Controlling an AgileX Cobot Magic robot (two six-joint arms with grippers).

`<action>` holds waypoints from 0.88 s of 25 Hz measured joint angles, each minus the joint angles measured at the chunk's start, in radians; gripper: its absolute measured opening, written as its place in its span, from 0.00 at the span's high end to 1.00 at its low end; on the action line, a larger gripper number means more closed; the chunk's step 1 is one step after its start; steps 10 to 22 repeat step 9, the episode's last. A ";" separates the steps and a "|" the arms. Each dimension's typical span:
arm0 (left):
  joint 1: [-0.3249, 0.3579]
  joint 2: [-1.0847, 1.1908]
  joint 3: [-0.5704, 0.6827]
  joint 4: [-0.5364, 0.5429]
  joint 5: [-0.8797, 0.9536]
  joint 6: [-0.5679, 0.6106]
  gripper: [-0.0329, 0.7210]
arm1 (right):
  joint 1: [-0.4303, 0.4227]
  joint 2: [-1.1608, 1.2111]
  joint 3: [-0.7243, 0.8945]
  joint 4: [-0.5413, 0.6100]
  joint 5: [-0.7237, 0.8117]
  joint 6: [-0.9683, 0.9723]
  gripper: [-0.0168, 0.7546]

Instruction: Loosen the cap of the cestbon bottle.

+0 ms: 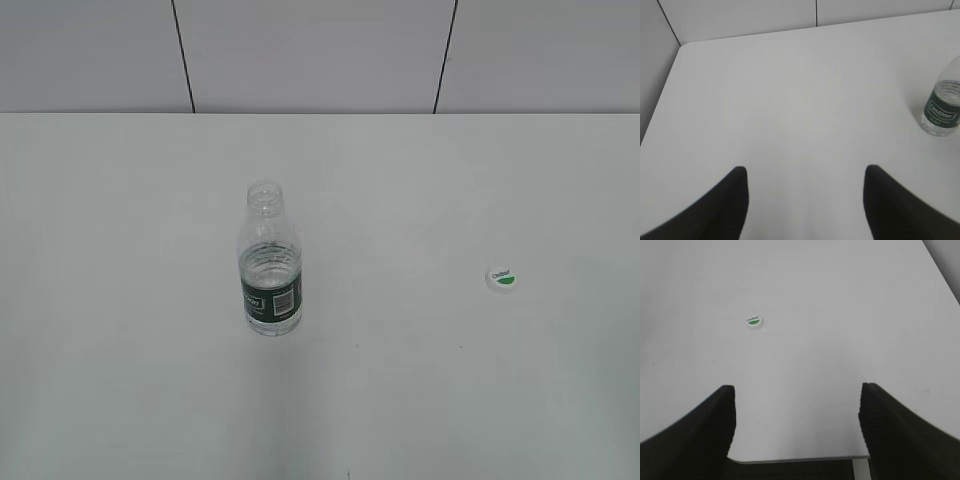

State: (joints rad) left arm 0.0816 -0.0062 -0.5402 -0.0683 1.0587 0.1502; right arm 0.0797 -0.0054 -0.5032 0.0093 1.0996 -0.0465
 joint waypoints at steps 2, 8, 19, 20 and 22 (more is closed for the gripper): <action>0.000 0.000 0.000 0.000 0.000 0.000 0.37 | 0.000 0.000 0.000 -0.001 0.000 0.000 0.21; 0.000 0.000 0.000 0.000 0.000 0.000 0.38 | 0.000 0.000 0.000 -0.004 -0.001 0.000 0.21; 0.000 0.000 0.000 0.000 0.000 0.000 0.38 | 0.000 0.000 0.000 -0.009 -0.001 0.000 0.21; 0.000 0.000 0.000 0.000 0.000 0.000 0.38 | 0.000 0.000 0.000 -0.009 -0.001 0.000 0.21; 0.000 0.000 0.000 0.000 0.000 0.000 0.38 | 0.000 0.000 0.000 -0.009 -0.001 0.000 0.21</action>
